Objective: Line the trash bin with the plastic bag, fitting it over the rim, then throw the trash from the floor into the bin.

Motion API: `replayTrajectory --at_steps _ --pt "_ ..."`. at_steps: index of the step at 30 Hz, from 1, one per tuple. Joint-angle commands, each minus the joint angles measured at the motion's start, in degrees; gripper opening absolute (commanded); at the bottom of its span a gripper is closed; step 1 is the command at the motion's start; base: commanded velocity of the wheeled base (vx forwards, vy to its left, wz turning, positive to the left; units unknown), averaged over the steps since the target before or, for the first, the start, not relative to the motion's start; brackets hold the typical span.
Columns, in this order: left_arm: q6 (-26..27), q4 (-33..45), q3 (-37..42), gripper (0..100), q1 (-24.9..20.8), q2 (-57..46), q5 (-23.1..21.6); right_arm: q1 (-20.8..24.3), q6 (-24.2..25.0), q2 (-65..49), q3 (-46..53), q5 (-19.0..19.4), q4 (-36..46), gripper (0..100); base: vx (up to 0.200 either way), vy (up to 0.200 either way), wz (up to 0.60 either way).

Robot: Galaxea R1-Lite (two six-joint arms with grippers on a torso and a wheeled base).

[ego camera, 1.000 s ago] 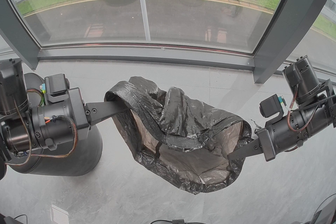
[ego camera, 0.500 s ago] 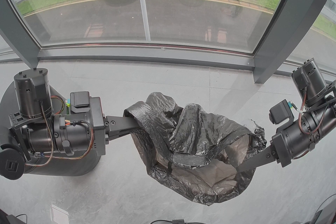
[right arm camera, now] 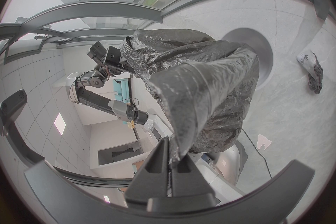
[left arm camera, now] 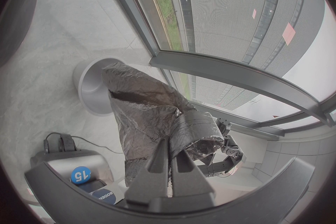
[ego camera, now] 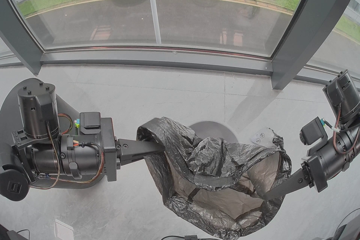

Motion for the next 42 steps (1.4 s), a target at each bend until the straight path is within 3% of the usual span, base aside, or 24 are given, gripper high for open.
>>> replayTrajectory --at_steps 1,8,15,31,42 --pt "0.0 -0.1 1.5 0 -0.8 0.5 0.0 -0.2 -0.2 0.7 1.7 -0.1 -0.3 0 0.000 0.000 0.00" --pt "0.2 -0.6 1.3 0 0.7 5.2 0.0 -2.4 -0.7 4.4 1.9 0.2 -0.9 0 0.000 0.000 0.00" --pt "0.5 -4.9 0.6 0 2.2 12.3 -0.1 -3.0 -1.7 12.4 2.7 -0.1 -9.5 0 0.000 0.000 0.00" --pt "0.3 -13.8 -0.3 0 5.0 22.6 -2.6 -6.1 -4.6 25.3 2.1 0.2 -19.3 0 0.000 0.000 0.00" --pt "0.5 -14.0 -3.8 0 6.6 27.2 -2.6 -8.9 -4.6 30.3 2.0 0.3 -26.9 0 0.000 0.000 0.00"
